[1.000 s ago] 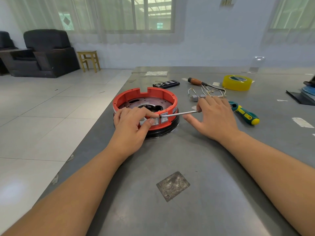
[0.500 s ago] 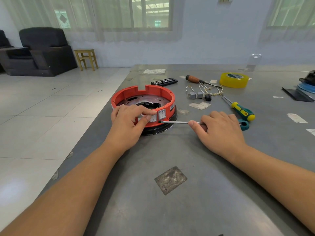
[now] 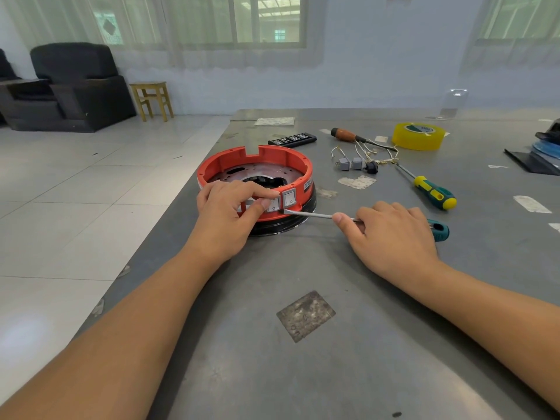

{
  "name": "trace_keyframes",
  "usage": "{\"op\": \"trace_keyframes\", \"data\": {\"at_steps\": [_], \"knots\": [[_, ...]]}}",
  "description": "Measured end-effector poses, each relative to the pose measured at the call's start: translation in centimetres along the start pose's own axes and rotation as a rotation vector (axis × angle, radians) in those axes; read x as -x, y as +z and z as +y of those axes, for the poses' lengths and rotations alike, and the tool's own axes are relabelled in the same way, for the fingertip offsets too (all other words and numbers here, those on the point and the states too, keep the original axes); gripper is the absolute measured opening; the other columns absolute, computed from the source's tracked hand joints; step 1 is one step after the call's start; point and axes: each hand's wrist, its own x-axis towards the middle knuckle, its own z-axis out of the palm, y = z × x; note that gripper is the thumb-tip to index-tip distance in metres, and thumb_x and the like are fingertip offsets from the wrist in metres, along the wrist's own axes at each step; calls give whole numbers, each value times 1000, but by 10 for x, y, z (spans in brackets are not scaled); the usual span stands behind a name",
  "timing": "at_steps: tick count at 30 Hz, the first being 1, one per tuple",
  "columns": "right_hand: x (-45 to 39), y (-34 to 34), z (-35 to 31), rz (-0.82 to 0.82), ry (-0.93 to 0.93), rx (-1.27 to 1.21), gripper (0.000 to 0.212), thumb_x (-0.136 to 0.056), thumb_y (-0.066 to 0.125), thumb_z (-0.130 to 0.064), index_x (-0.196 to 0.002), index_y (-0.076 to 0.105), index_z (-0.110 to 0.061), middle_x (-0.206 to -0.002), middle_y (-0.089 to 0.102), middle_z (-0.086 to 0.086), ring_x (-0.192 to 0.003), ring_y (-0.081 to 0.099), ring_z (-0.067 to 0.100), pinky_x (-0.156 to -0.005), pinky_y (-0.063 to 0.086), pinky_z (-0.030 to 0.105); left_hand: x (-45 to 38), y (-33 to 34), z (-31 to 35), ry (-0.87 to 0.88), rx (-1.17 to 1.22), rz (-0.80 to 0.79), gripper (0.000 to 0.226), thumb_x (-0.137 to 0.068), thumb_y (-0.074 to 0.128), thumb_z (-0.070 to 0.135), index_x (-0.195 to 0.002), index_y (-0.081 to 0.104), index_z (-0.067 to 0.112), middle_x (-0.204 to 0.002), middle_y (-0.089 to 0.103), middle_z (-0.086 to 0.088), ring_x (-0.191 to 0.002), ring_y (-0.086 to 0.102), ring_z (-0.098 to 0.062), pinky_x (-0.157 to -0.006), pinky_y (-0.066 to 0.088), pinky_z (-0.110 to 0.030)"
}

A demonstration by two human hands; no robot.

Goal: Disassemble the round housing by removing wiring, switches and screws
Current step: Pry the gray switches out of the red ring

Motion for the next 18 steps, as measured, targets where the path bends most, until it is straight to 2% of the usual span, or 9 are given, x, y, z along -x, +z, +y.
{"op": "trace_keyframes", "data": {"at_steps": [8,12,16,18], "knots": [[-2,-1,3,6,5,18,73,-96,8,-74,-77,62,-28,-79,57,-2,-81,54,22,-79,41,39,1,0,1,-1,-2,0,20,-103,64,32,-113,68,49,-103,56,35,-116,43,-4,-116,20,-41],[-2,0,4,13,11,28,73,-97,10,-74,-80,64,-28,-79,59,-2,-81,57,22,-79,43,40,0,-1,1,-1,4,1,21,-103,64,32,-112,68,50,-103,55,38,-115,42,-1,-114,19,-37],[-1,1,-1,27,10,52,74,-96,9,-73,-81,66,-28,-79,57,-2,-78,52,22,-74,35,38,1,0,3,6,6,5,24,-103,64,31,-108,63,54,-102,53,38,-111,37,4,-112,17,-34],[-1,2,-1,26,6,55,74,-96,8,-72,-82,65,-27,-78,54,-2,-80,54,24,-74,33,39,1,-1,4,7,14,6,24,-103,64,30,-108,64,53,-102,57,33,-111,38,2,-113,17,-34]]}}
